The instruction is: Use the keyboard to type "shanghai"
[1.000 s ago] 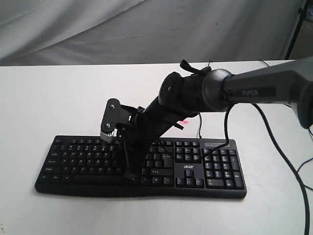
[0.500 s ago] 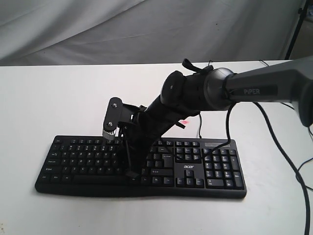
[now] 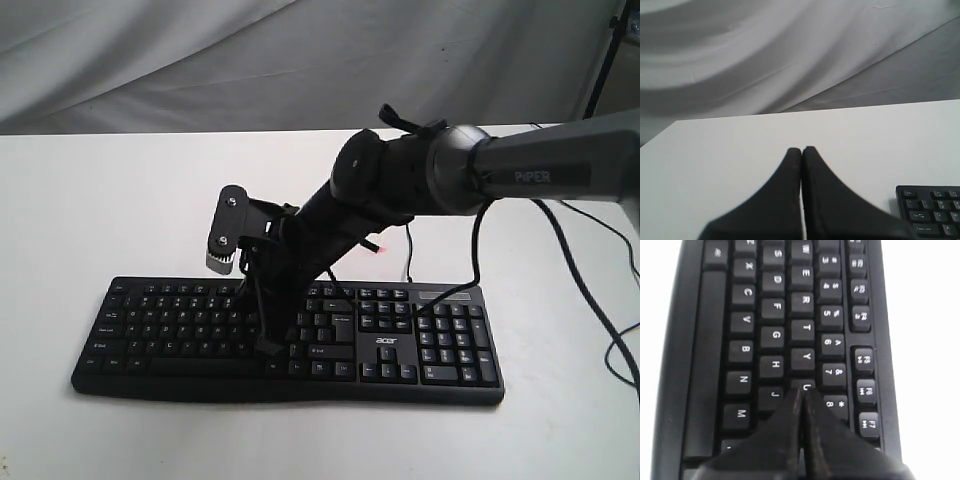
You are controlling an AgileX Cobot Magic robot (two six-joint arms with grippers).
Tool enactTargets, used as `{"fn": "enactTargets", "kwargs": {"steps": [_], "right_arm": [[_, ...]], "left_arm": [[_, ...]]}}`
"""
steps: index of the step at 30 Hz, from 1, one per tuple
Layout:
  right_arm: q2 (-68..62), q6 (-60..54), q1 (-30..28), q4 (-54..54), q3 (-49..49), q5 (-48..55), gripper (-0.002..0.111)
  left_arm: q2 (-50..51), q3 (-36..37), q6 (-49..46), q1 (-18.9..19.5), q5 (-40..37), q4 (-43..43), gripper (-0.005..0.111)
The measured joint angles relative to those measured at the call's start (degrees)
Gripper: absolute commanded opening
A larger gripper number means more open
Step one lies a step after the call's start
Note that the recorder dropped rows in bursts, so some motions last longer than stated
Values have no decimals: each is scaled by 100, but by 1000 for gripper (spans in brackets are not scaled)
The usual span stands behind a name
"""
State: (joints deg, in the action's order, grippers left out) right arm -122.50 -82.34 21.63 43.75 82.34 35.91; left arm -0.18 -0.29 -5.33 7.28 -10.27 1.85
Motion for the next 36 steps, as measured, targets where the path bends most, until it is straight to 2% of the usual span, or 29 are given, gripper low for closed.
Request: {"fn": "enactTargets", "kwargs": {"steps": [14,36], "right_arm": [[1051,183,0,429,0,41,0],[3944,1362,0,485,0,-34,0]], "left_arm": [[0,0,0,0,0,0,1],[0,0,0,0,0,0,1]]}}
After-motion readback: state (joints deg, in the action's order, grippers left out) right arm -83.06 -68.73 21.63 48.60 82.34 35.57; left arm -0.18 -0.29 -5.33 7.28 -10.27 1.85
